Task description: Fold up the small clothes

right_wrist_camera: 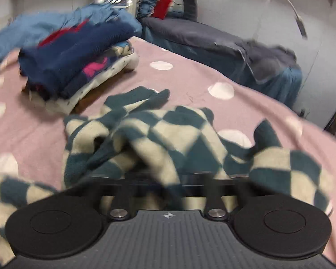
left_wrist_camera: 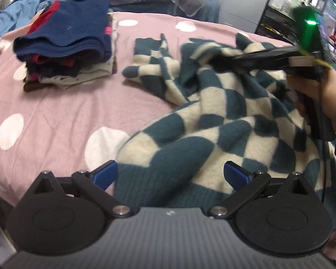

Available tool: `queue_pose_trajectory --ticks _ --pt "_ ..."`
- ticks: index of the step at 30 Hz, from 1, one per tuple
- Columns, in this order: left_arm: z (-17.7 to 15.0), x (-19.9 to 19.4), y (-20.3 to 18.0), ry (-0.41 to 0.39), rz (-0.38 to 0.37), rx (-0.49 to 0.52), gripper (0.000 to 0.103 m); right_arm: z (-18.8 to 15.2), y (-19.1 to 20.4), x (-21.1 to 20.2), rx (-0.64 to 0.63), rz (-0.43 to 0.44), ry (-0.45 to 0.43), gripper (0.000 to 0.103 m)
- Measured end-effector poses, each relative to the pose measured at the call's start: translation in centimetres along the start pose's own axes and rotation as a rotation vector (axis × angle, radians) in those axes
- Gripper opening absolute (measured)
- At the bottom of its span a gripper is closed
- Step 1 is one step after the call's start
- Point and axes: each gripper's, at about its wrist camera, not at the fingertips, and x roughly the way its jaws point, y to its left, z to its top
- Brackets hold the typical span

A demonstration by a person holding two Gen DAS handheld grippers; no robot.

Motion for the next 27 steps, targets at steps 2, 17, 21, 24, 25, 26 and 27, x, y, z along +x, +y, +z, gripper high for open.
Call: queue_pose_trajectory --ticks 2,17,21,24,25,26,27 --pt "0.1 -0.1 0.3 -0.003 0.001 -0.017 0.103 0.1 -2.0 -3.0 0.033 -0.067 -0.062 0.014" --pt "1.9 1.6 -4.6 -0.008 -0.026 0.081 0.103 -10.8 -23.1 -22.6 0.410 -0.560 -0.055 0.015" --pt "2.3 1.8 -6.2 0.006 -0.048 0.114 0.103 -13.6 -21.7 -21.0 0.490 -0.450 0.007 0.044" --pt "2.4 1.6 -7.1 -0.009 -0.041 0.146 0.103 -14.2 -19.7 -21.5 0.623 -0.449 0.001 0.090" --pt "2.3 1.6 -7.3 -0.011 -0.034 0.154 0.103 -14.2 -18.7 -22.0 0.672 -0.459 -0.021 0.097" --pt "2.3 1.7 -7.3 -0.010 -0.026 0.160 0.103 -14.0 -17.4 -22.1 0.687 -0.428 -0.052 0.101" --pt "2.3 1.8 -7.3 -0.007 -0.019 0.165 0.103 -13.8 -16.6 -22.8 0.661 -0.363 -0.081 0.101"
